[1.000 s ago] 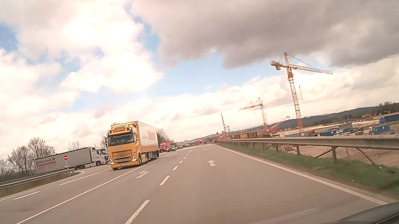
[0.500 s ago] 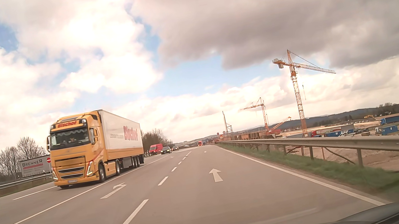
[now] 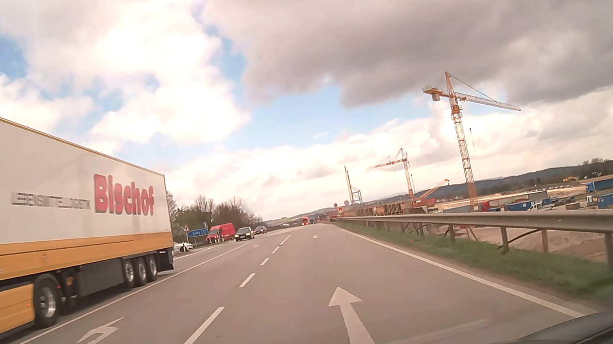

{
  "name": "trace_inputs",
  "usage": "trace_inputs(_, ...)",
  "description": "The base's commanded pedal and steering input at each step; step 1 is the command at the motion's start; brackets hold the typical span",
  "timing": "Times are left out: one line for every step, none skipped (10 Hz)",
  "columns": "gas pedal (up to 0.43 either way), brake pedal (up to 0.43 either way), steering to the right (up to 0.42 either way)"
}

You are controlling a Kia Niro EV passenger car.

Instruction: Follow the waypoints while adhering to traffic rules and regulations

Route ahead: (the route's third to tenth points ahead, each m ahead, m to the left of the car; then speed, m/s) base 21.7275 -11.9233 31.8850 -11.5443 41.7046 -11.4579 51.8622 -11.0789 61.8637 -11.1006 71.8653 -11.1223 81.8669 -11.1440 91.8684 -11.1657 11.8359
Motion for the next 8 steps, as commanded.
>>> trace_inputs(0.118, 0.0, 0.001)
trace_inputs(0.118, 0.0, 0.001)
trace_inputs(0.118, 0.0, 0.001)
trace_inputs(0.11, 0.0, 0.001)
trace_inputs(0.11, 0.0, 0.001)
trace_inputs(0.11, 0.0, 0.001)
trace_inputs(0.11, 0.0, 0.001)
trace_inputs(0.11, 0.0, 0.001)
